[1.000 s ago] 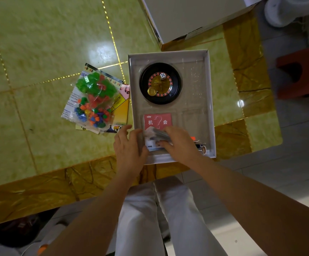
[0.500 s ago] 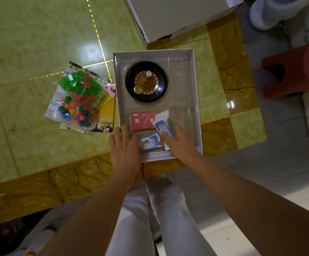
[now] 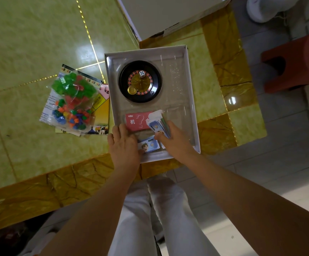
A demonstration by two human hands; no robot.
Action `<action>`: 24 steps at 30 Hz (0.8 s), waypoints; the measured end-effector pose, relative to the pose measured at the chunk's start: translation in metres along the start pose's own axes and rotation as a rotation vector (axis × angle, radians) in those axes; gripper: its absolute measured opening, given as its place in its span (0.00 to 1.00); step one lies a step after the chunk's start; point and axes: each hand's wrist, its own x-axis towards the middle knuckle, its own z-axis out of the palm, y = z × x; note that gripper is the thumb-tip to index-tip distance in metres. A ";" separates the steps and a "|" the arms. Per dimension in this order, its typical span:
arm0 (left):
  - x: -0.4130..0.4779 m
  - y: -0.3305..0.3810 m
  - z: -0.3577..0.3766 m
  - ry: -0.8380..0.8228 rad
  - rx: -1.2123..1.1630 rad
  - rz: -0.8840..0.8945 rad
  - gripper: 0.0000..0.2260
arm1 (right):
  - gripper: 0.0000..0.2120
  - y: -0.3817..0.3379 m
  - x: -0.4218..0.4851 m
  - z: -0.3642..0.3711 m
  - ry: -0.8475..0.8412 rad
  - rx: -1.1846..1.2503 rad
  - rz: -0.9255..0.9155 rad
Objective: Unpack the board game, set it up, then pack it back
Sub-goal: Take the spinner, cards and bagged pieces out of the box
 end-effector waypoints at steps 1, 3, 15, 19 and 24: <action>0.001 0.001 0.000 0.004 -0.004 0.004 0.17 | 0.14 0.000 0.001 0.000 -0.007 0.014 0.010; 0.004 -0.002 0.001 -0.001 -0.025 0.038 0.13 | 0.14 -0.002 0.002 -0.002 -0.021 0.045 0.034; 0.002 -0.019 -0.039 -0.328 -1.627 -0.409 0.06 | 0.08 -0.062 0.004 0.017 -0.104 0.407 0.256; -0.003 -0.022 -0.060 -0.350 -1.730 -0.441 0.13 | 0.06 -0.080 -0.006 0.028 -0.142 0.322 0.172; -0.013 -0.045 -0.075 -0.348 -1.819 -0.431 0.12 | 0.10 -0.097 -0.011 0.055 -0.155 0.218 0.131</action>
